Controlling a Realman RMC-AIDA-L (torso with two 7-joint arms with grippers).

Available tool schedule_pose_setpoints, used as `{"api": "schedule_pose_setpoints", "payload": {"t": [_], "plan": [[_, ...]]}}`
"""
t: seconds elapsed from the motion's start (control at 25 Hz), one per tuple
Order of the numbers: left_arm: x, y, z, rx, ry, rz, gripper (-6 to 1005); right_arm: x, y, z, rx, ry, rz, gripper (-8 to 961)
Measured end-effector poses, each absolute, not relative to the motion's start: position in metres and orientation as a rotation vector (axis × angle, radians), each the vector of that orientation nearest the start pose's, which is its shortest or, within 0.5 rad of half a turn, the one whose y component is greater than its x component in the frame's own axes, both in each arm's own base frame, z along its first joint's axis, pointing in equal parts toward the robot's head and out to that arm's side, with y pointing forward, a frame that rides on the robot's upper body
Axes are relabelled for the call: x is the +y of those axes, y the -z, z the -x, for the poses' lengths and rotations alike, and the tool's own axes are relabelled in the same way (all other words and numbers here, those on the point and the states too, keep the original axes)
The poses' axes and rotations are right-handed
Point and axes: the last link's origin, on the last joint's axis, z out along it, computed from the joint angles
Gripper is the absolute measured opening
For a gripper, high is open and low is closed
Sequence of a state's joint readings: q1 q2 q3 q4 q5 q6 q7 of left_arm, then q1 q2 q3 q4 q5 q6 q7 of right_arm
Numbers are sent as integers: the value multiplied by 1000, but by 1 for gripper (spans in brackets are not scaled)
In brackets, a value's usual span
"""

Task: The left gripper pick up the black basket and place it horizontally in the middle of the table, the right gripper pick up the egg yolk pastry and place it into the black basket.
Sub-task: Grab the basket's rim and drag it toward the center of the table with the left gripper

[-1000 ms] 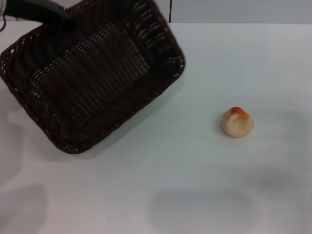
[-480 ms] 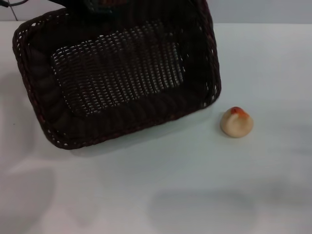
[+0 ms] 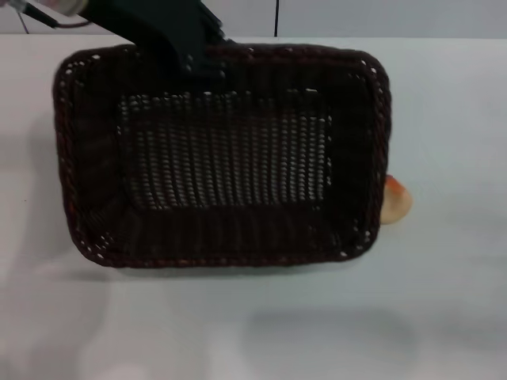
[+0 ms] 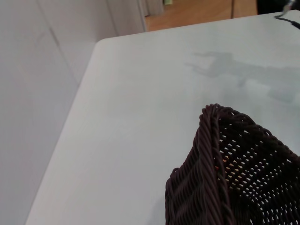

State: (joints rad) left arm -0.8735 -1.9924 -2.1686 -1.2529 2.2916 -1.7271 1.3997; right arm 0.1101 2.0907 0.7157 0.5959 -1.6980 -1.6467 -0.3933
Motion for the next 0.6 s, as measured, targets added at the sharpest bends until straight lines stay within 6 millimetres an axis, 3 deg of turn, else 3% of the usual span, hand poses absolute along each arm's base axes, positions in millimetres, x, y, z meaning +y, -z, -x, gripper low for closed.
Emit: {"api": "schedule_pose_setpoints", "payload": {"t": [0.16, 0.6], "plan": [[395, -53, 90, 191, -57, 2925, 200, 229, -36, -332, 400, -586, 866, 500], [393, -41, 93, 177, -104, 2931, 202, 231, -38, -331, 384, -592, 864, 505]]}}
